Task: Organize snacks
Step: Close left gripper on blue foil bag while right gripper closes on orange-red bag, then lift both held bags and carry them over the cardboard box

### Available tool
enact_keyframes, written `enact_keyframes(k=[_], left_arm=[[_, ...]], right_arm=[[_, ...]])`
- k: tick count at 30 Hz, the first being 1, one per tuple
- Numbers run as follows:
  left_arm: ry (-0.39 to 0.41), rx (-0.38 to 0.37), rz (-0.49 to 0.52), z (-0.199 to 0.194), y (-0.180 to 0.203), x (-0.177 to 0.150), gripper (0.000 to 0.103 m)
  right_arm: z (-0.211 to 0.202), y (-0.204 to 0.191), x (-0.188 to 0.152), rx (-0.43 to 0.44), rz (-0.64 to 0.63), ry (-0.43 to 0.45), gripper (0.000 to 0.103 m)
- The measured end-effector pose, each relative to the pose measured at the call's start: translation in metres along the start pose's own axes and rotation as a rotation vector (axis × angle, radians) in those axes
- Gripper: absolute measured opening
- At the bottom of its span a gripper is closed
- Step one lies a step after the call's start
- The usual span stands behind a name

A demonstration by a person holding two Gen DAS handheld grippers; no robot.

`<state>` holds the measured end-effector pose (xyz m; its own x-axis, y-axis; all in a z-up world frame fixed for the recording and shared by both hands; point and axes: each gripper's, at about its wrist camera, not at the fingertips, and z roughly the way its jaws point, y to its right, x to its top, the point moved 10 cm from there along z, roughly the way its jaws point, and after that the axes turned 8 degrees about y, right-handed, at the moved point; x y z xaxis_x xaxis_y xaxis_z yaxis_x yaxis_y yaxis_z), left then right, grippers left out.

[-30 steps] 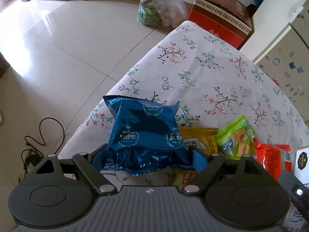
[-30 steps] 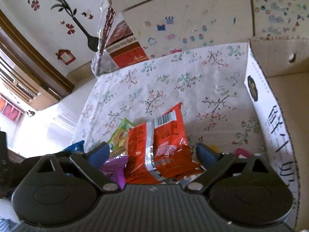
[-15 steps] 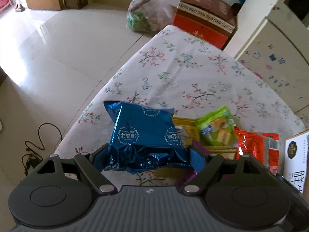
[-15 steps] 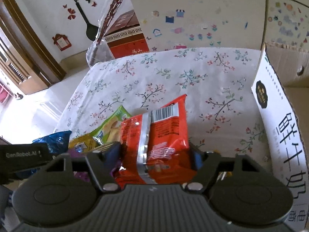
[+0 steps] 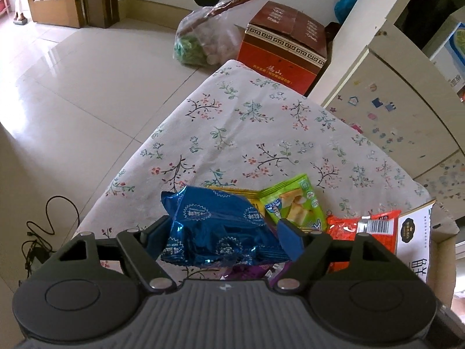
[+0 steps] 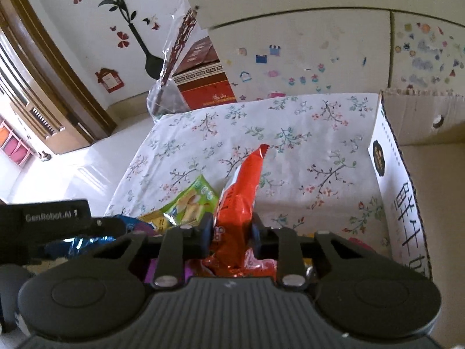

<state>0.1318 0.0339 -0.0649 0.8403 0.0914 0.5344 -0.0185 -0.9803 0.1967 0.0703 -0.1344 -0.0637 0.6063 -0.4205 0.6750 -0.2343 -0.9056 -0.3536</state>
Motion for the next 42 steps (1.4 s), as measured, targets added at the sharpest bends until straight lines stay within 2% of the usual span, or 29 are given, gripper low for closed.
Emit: enact_keyframes(k=[5,12,15,22,24,26,28,32,36,39,42], left_arm=[[0.002,-0.024,-0.023,-0.005,0.0,0.002,0.078],[0.015,-0.049,-0.021,-0.012,0.009,0.002,0.078],[0.018,-0.058,-0.02,-0.014,0.009,0.002,0.074],[0.018,-0.063,-0.037,-0.013,0.007,0.003,0.072],[0.013,-0.061,-0.052,-0.009,0.005,0.002,0.073],[0.001,-0.07,-0.096,-0.003,0.002,0.001,0.083],[-0.015,-0.085,-0.141,0.005,-0.001,0.0,0.088],[-0.029,-0.074,-0.2,0.02,-0.006,0.0,0.088],[-0.023,-0.053,-0.207,0.03,-0.007,0.003,0.089],[-0.032,-0.032,-0.212,0.037,-0.009,0.0,0.085],[-0.032,-0.021,-0.22,0.041,-0.014,-0.003,0.077]], right_arm=[[-0.015,0.005,-0.001,0.021,0.052,-0.001,0.026],[-0.051,-0.004,-0.003,0.057,0.043,0.029,0.026],[-0.065,-0.006,-0.004,0.064,0.04,0.049,0.026],[-0.075,-0.008,0.006,0.08,0.034,0.081,0.026],[-0.074,-0.004,0.006,0.074,0.054,0.078,0.026],[-0.074,-0.001,0.005,0.071,0.071,0.071,0.026],[-0.074,-0.001,0.005,0.08,0.081,0.065,0.026],[-0.076,-0.004,0.004,0.091,0.081,0.063,0.026],[-0.076,-0.004,0.003,0.102,0.09,0.057,0.026],[-0.076,-0.003,0.003,0.103,0.094,0.054,0.026],[-0.078,-0.001,0.004,0.107,0.1,0.055,0.026]])
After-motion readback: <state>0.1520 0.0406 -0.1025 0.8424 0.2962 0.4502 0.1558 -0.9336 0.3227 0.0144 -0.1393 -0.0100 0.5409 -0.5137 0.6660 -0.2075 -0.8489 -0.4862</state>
